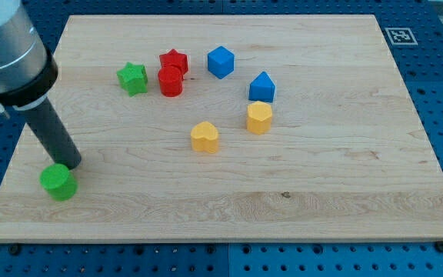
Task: Move the yellow heart towards the bottom center
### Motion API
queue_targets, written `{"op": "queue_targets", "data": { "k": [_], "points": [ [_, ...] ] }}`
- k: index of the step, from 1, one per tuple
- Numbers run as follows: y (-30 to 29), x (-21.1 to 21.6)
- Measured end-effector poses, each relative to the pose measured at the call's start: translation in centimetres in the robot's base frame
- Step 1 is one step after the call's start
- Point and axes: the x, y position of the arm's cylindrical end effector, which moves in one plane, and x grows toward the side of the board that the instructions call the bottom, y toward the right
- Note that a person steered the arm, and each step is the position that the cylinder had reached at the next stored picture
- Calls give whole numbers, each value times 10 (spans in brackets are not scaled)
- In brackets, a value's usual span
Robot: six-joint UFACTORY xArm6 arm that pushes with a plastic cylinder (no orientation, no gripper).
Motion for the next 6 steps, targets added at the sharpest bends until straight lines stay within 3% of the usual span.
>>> {"op": "queue_targets", "data": {
  "k": [2,4,6],
  "points": [
    [5,12],
    [100,-79],
    [218,-81]
  ]
}}
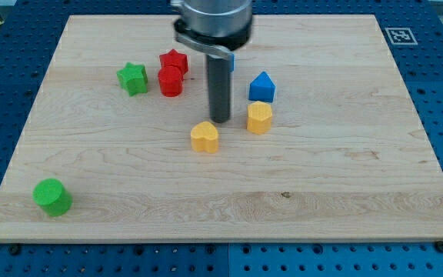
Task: Move the yellow heart towards the bottom center
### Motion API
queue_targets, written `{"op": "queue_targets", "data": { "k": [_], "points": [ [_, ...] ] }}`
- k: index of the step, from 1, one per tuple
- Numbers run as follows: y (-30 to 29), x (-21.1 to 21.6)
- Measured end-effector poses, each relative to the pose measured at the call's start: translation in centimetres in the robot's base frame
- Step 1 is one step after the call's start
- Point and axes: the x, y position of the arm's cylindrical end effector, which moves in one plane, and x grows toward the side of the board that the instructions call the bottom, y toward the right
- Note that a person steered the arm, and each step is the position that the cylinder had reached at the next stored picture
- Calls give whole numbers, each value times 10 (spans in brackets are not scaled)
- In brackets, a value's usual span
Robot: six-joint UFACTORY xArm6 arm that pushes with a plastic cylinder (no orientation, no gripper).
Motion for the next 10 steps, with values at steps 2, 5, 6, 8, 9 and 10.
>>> {"op": "queue_targets", "data": {
  "k": [2,5,6,8,9,10],
  "points": [
    [-24,7],
    [-33,24],
    [-26,31],
    [-20,42],
    [-20,55],
    [-22,72]
  ]
}}
